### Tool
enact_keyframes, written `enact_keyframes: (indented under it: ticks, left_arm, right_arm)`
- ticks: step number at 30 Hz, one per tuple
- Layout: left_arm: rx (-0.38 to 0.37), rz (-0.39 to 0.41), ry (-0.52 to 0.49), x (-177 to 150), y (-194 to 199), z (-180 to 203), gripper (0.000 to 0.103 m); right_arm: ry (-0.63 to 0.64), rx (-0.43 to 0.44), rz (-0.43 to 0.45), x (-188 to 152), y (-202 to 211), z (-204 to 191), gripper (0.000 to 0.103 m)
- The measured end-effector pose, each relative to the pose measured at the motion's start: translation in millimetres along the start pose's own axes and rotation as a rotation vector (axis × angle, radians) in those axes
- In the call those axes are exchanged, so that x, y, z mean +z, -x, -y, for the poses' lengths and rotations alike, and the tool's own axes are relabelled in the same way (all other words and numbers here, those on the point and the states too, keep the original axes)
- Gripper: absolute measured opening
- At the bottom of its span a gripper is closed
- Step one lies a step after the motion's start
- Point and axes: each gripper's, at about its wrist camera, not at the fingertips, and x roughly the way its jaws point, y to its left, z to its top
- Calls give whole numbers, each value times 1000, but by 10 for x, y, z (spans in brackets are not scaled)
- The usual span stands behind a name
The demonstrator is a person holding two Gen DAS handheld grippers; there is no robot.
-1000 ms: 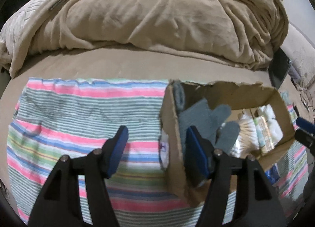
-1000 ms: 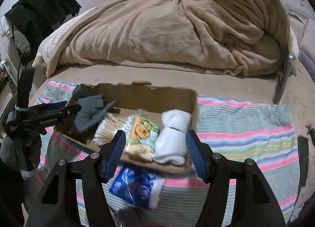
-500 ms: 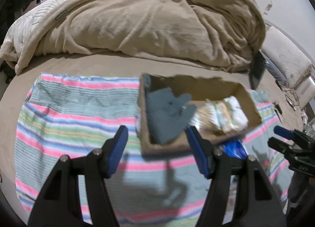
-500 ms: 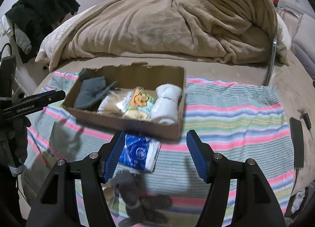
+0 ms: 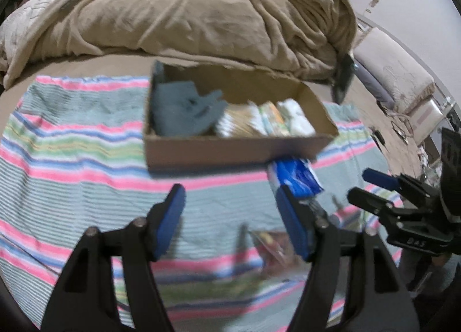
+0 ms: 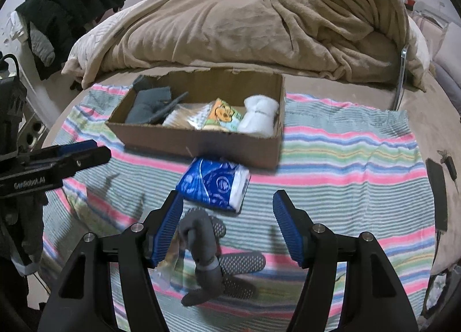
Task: Organize objects
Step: 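Withdraw both tools from the box toward the snack bag and socks, then grasp the snack bag with the left tool while the right tool grasps the grey dotted socks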
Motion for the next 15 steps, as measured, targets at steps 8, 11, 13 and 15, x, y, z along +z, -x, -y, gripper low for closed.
enact_keyframes:
  ticks: [8, 11, 13, 15]
  left_arm:
    - [-38, -54, -27, -252, -109, 273, 79]
    - [-43, -74, -33, -327, -155, 334, 79]
    - [-46, -83, -33, -366, -177, 353, 79]
    - [-46, -91, -32, -402, -194, 369, 79]
  right_arm:
    - [4, 21, -49, -192, -82, -29, 68]
    - [12, 29, -64, -258, -122, -53, 68]
    - [9, 33, -75, -300, -154, -57, 68]
    - [6, 41, -86, -333, -184, -57, 68]
